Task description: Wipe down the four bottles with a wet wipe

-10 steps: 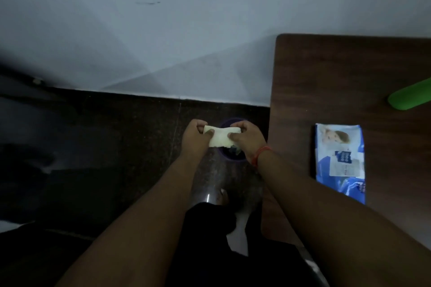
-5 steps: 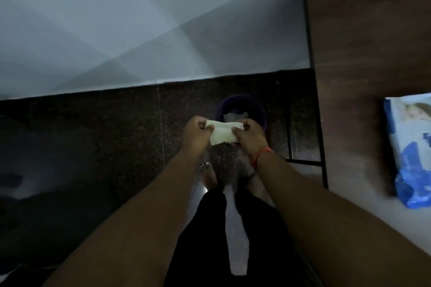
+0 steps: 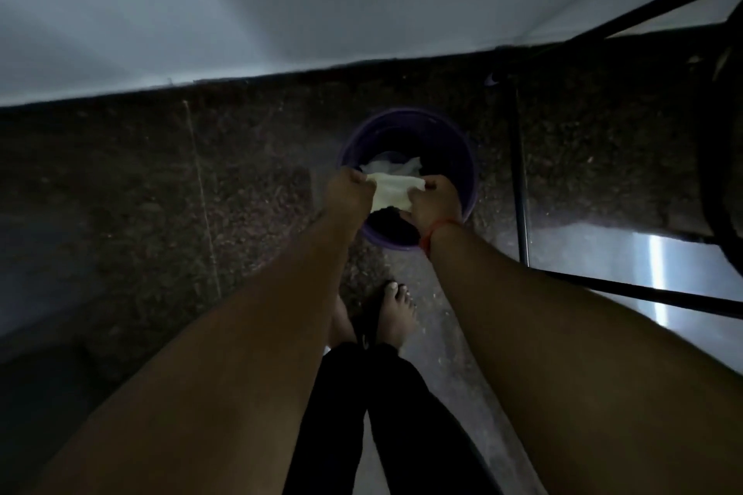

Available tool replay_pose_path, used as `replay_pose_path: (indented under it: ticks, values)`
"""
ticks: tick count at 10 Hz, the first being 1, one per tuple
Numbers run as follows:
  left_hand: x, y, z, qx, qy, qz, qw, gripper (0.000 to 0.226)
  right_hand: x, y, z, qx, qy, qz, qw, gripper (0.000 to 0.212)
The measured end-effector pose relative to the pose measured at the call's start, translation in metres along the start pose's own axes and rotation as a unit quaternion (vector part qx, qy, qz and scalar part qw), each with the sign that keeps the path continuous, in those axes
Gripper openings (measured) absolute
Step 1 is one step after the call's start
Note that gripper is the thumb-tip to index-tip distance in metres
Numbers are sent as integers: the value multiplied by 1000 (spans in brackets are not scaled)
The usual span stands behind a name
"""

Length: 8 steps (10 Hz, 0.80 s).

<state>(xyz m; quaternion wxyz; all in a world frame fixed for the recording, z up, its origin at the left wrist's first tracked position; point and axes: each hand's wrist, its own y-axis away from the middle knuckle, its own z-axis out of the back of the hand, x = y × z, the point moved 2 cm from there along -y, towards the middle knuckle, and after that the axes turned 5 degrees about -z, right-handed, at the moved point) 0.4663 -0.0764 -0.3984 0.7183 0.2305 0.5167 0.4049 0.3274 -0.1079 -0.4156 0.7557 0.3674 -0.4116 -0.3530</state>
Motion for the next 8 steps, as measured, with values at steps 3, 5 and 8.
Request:
replay_pose_path:
  ticks: [3,5,8]
  values:
    - [13,-34,-34,141,-40,-31,989,39,-13,-39,-17,40,92,32,994,46]
    - [-21,53,23,114,-57,-81,988,47,-2,35,-7,74,251,120,958,56]
    - [-135,276,181,-22,-383,-186,905,77,89,280,67,60,417,329,845,73]
